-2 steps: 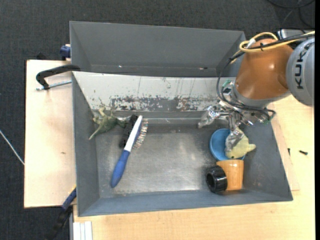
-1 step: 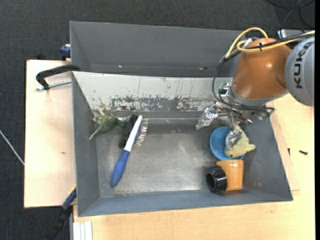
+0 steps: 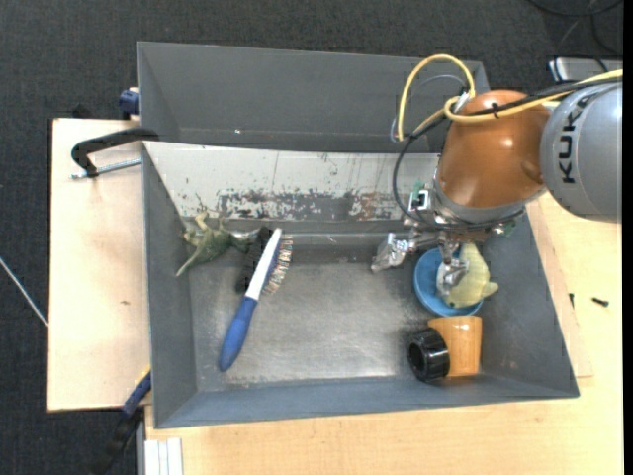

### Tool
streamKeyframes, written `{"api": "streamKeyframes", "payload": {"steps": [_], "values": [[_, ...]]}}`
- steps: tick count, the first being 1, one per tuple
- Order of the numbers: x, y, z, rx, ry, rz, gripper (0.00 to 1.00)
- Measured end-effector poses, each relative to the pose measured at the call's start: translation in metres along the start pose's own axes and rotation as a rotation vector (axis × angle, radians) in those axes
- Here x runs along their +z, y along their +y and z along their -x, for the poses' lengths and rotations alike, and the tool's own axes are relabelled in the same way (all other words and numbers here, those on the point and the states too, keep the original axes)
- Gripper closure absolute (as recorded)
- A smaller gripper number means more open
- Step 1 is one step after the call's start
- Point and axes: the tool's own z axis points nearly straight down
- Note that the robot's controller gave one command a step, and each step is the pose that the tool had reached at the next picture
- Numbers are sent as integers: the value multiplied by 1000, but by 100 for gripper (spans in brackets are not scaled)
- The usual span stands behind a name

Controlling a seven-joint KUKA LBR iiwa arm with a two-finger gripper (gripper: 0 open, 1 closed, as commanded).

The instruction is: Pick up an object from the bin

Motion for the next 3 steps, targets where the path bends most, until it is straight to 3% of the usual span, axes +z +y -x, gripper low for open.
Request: {"api": "streamKeyframes", "payload": {"steps": [1, 2, 3], "values": [[-2, -1, 1, 5, -2, 0, 0], [-5, -3, 1, 4, -1, -4, 100], [-128, -7, 4, 8, -4, -9, 100]]}}
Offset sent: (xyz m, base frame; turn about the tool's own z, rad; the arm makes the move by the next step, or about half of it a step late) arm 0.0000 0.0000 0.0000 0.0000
